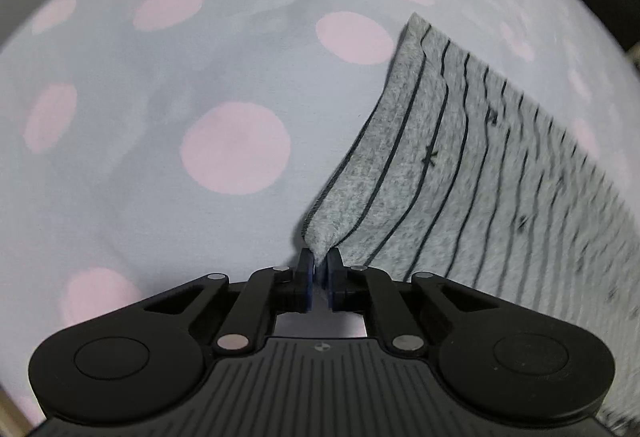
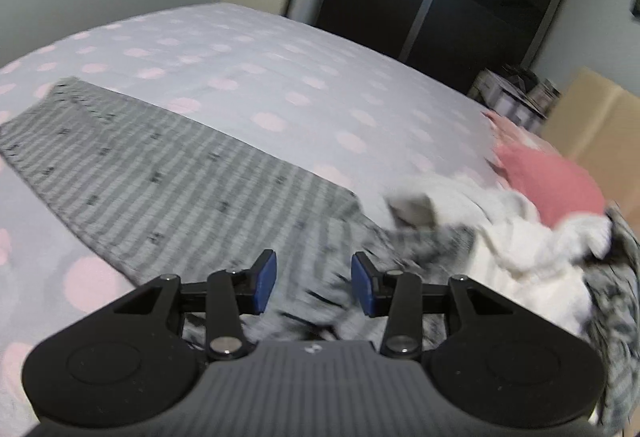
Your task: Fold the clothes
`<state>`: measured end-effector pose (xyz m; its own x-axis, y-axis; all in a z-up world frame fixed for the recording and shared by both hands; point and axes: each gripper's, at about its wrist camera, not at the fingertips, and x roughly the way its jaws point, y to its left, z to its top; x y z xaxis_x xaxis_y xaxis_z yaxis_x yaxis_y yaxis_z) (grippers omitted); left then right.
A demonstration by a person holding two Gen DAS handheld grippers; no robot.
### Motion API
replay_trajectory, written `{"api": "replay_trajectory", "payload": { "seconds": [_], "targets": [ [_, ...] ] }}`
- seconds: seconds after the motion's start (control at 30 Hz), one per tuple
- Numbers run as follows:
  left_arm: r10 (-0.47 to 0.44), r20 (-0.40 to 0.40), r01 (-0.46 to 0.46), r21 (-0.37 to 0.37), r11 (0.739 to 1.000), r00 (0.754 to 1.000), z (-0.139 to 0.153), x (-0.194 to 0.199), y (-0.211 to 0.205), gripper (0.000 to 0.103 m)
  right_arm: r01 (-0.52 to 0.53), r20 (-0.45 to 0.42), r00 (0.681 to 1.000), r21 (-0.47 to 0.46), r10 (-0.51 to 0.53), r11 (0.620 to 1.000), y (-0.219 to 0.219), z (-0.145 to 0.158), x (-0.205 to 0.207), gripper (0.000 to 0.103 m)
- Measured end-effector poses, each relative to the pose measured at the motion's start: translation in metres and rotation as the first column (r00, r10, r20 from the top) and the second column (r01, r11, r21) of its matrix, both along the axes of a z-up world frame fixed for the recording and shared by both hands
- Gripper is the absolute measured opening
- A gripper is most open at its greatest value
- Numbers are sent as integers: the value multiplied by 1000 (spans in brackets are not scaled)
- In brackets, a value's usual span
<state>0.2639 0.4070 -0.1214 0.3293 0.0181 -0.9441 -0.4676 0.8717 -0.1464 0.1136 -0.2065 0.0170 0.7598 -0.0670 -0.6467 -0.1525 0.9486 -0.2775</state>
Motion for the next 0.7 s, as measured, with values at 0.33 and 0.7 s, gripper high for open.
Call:
{"api": "replay_trajectory", "payload": {
  "seconds": [0.33,0.7],
  "targets": [
    [-35,9,33,168,985,999,42,11,-22,23,249,-69,967,78,-244,965,-96,-8,-5,45],
    [-281,162,253,176,951,946,130,10,-152,43,360,-292,912,228,-289,905,-153,-77,-16,44]
  ]
}}
